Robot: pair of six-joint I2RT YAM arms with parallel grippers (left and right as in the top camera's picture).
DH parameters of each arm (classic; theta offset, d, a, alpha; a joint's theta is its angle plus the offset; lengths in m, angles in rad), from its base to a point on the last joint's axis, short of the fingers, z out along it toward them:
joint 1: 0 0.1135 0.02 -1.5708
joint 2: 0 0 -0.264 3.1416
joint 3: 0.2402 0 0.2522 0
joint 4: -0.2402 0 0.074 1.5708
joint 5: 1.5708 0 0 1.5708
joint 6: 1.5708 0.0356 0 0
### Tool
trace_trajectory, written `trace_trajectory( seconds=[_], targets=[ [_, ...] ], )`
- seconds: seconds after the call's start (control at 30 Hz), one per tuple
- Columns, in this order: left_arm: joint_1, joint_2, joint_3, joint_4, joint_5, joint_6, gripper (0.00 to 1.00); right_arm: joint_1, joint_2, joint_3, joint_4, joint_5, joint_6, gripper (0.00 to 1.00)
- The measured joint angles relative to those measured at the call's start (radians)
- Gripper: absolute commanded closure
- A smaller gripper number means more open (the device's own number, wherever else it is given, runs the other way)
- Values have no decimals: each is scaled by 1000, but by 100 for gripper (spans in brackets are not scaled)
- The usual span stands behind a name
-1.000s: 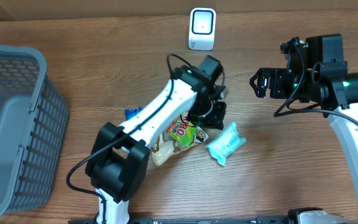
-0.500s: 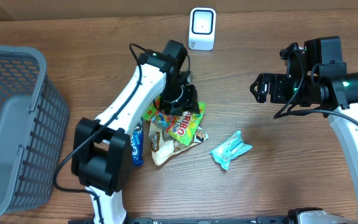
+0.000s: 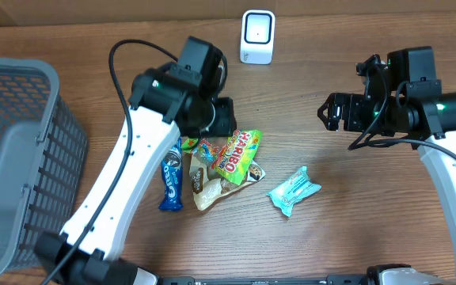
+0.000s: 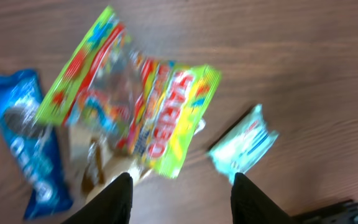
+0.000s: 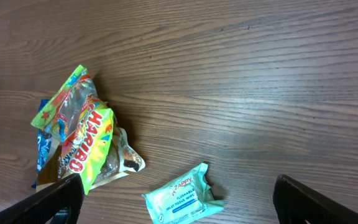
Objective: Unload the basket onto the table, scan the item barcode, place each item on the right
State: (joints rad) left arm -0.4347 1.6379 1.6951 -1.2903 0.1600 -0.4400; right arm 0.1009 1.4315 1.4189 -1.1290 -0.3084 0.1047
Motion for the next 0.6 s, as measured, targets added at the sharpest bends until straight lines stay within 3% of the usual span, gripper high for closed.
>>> trace_trajectory(
  seconds=[0.27,0.6],
  targets=[
    [-109,-41,0,-109,-166,-107,59,0,0,0,13,-2,35,2],
    [-229,-45,-29,-104,-192,-176,59,-43,0,0,-40,-3,48,0]
  ],
)
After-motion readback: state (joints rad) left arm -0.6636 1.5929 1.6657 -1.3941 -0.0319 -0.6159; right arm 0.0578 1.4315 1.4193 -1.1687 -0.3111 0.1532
